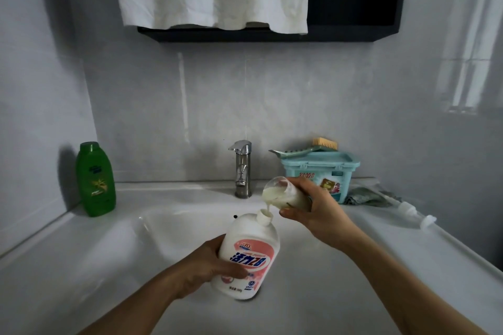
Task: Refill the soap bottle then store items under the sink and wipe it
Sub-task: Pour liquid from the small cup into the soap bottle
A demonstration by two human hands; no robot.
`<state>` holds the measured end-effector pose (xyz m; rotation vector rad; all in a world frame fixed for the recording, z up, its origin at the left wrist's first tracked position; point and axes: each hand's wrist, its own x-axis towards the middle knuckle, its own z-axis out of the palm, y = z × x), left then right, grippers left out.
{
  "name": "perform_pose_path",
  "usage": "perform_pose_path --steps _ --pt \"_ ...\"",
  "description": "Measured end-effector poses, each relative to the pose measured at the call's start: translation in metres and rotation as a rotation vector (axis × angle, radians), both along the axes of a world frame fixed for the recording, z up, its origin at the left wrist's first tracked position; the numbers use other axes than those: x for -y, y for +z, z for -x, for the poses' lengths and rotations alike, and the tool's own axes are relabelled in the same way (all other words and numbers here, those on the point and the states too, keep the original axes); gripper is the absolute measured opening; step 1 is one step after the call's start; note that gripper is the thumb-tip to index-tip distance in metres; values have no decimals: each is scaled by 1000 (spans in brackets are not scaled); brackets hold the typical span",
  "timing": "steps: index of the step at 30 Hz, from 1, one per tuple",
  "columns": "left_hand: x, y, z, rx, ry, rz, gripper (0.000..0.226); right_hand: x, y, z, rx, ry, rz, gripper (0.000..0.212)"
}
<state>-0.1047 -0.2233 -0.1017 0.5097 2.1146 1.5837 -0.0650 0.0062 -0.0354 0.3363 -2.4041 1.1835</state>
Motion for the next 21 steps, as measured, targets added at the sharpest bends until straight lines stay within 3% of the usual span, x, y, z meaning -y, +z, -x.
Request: perform_pose_path --steps 11,15,21 --pt "0 0 1 -6 2 4 62 0 1 -1 -2 -10 -21 51" --pt "0 -1 1 -4 16 13 51 0 0 -1 -1 -10 -23 52" --pt "-1 2 -1 7 4 8 63 -1 0 0 1 -7 -25 52"
